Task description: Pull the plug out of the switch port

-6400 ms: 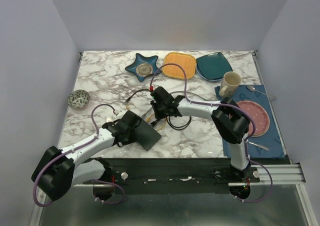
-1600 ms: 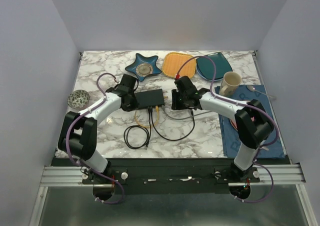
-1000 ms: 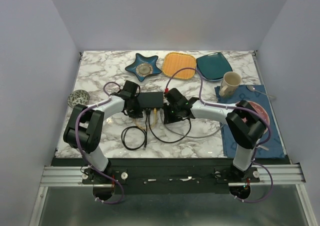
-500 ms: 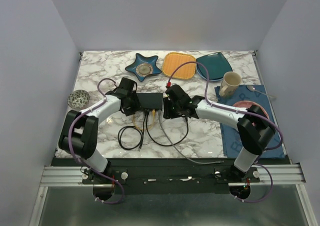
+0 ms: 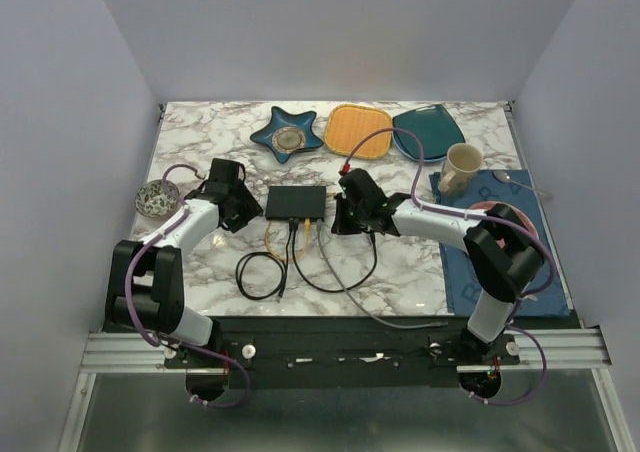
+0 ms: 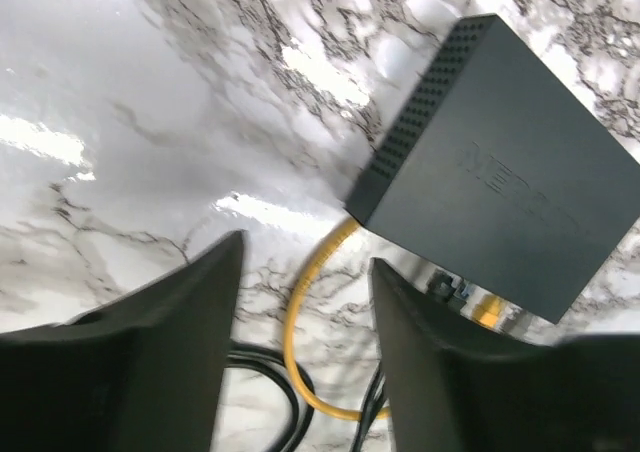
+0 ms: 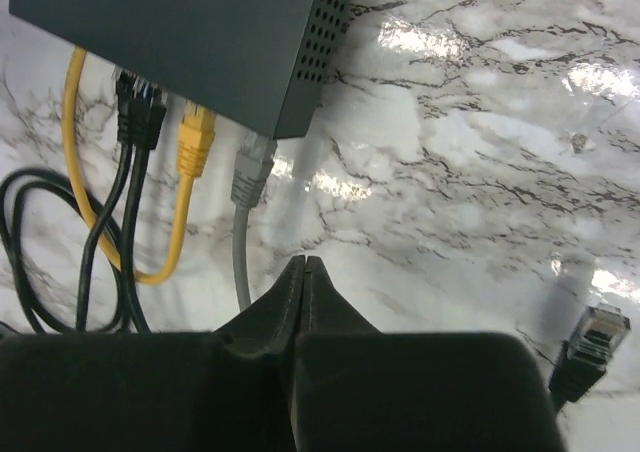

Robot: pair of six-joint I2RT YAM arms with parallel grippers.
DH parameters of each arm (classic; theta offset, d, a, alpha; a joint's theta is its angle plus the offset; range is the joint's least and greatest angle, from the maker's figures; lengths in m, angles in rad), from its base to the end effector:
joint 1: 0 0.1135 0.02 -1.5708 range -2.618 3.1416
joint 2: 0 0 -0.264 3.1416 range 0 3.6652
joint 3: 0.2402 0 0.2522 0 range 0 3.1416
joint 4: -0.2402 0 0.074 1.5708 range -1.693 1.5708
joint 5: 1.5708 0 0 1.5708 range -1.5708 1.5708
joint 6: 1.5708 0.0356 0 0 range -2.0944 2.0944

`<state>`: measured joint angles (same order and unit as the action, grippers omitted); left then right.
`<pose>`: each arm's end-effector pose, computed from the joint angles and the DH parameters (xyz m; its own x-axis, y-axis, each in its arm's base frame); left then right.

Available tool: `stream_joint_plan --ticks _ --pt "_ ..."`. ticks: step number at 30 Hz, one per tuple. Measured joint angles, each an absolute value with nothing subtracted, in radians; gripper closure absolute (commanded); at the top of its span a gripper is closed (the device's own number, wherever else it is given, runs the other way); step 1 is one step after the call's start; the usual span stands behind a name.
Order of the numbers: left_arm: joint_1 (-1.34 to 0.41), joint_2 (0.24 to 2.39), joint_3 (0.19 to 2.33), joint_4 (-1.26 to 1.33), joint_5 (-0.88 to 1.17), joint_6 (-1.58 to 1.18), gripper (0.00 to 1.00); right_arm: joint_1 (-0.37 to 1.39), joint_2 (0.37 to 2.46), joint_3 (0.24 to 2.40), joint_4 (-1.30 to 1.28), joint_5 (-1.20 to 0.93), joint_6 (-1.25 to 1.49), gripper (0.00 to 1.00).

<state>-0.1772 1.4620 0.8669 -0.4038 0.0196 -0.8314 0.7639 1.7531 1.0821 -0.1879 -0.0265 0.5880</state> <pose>0.2825 -0.0513 0.1961 -0.6957 -0.6259 -0.3525 -0.4858 0.7714 -0.4110 0.2655 0.2557 0.1848 -0.8454 -0.0420 -0.5324 -0.2825 0.8812 0.3791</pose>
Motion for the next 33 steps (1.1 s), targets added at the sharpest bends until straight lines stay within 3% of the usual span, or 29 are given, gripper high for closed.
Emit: stream_joint_plan --ticks 11,22,27,33 --pt "-0.164 1.623 0.908 -0.392 0.078 -0.839 0.49 0.751 1.95 1.305 -0.181 -0.099 0.576 0.97" --pt "-0.163 1.728 1.02 -0.386 0.118 -0.836 0.49 0.657 2.007 1.34 -0.182 -0.149 0.583 0.97" --pt "-0.162 1.697 0.997 -0.377 0.106 -0.836 0.45 0.645 1.958 1.306 -0.181 -0.147 0.566 0.96" --pt "-0.159 1.501 0.918 -0.37 0.07 -0.839 0.42 0.645 1.827 1.278 -0.183 -0.117 0.53 0.95"
